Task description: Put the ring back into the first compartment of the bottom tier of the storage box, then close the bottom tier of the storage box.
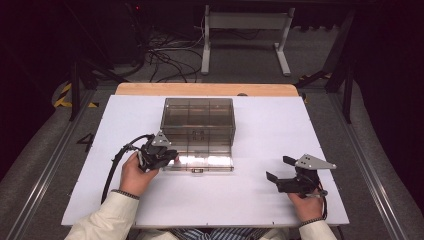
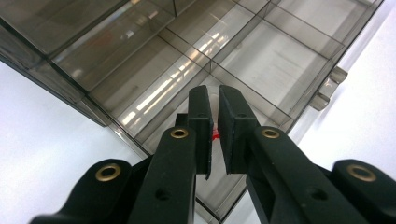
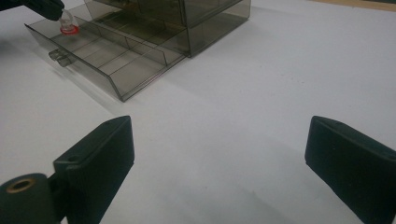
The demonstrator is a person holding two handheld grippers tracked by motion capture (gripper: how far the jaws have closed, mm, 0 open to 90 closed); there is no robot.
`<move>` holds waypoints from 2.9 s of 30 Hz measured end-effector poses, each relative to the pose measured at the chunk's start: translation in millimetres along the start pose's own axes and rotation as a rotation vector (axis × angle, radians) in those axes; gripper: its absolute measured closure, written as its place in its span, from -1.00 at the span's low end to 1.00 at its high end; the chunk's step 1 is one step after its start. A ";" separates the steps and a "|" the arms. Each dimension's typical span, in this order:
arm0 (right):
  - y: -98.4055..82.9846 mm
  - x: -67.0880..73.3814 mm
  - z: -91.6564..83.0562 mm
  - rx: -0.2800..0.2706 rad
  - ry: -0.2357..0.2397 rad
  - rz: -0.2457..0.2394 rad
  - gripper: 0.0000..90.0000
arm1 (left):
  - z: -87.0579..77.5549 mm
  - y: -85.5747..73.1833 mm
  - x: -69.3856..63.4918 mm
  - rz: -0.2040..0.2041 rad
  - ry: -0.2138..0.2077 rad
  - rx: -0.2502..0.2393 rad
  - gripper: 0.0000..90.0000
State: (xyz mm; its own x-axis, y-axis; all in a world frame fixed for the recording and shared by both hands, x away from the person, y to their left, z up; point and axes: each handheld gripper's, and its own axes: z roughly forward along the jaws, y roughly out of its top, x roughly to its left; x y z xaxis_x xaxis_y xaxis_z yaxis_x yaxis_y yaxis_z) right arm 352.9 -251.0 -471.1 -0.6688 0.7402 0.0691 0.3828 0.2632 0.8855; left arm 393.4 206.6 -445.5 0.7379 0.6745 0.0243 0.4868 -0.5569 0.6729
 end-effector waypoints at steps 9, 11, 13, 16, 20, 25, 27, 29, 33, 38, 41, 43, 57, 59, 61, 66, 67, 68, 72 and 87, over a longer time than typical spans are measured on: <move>-0.1 -0.1 0.0 0.002 0.000 -0.004 -0.81 | 0.4 -1.7 -0.4 -0.001 -0.009 0.009 0.81; 0.0 0.2 0.0 0.001 0.002 0.000 -0.81 | -0.8 -1.8 -1.9 0.003 -0.009 0.008 0.74; 0.0 0.2 0.1 0.001 0.002 -0.001 -0.80 | -2.4 -2.1 -2.8 0.010 -0.003 0.007 0.71; 0.0 0.0 0.1 0.002 0.002 -0.006 -0.80 | -4.8 -2.9 -2.9 0.007 -0.004 -0.005 0.69; 0.0 -0.2 0.0 0.002 0.003 -0.012 -0.80 | -9.8 -3.2 -3.0 0.004 -0.004 -0.021 0.69; 0.0 -0.2 0.1 0.002 0.004 -0.011 -0.80 | -19.4 -3.5 -5.7 0.010 -0.006 -0.055 0.67; 0.1 -0.2 0.2 0.001 0.005 -0.011 -0.80 | -24.6 -4.3 -7.9 0.019 -0.032 -0.082 0.69; 0.1 -0.7 0.5 -0.001 0.005 -0.015 -0.80 | -28.2 -4.3 -12.3 0.027 -0.059 -0.095 0.72; 0.2 -0.7 0.5 -0.002 0.007 -0.015 -0.80 | -29.4 -3.4 -22.2 0.057 -0.081 -0.090 0.82; 0.1 -0.3 0.2 0.000 0.007 -0.010 -0.80 | -27.2 -4.3 -29.4 0.073 -0.120 -0.075 0.89; 0.1 -0.2 0.2 0.000 0.008 -0.011 -0.80 | -24.8 -5.1 -33.3 0.077 -0.127 -0.056 0.98; 0.1 -0.3 0.3 0.001 0.008 -0.011 -0.80 | -22.6 -5.3 -34.6 0.084 -0.131 -0.043 1.00; 0.2 0.0 0.7 0.001 0.010 -0.016 -0.80 | -3.1 -5.7 -41.7 0.100 -0.157 0.040 1.00; 0.2 0.0 0.8 0.001 0.011 -0.016 -0.80 | -0.5 -5.8 -42.2 0.102 -0.155 0.054 1.00; 0.2 0.0 0.9 0.002 0.011 -0.016 -0.80 | 1.9 -5.8 -42.8 0.103 -0.154 0.062 1.00; 0.2 0.4 1.0 0.002 0.012 -0.015 -0.80 | 8.5 -5.4 -43.4 0.102 -0.151 0.084 1.00; 0.2 0.3 1.2 0.002 0.013 -0.016 -0.80 | 10.0 -5.4 -43.8 0.101 -0.150 0.088 1.00; 0.3 0.7 1.3 0.000 0.014 -0.012 -0.80 | 11.5 -5.3 -44.0 0.103 -0.147 0.092 1.00; 0.3 1.1 1.5 0.002 0.014 -0.008 -0.80 | 18.2 -5.3 -43.9 0.093 -0.146 0.104 1.00; 0.2 1.1 1.5 0.005 0.016 -0.011 -0.79 | 22.7 -4.7 -43.5 0.091 -0.126 0.114 1.00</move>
State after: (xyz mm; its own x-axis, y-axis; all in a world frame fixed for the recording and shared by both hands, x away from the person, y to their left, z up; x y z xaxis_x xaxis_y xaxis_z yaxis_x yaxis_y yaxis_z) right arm 353.2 -249.2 -471.5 -0.6829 0.7274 0.0667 0.3784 0.2742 0.8841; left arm 369.6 168.8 -466.5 0.8306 0.5567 -0.0161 0.4597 -0.6690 0.5840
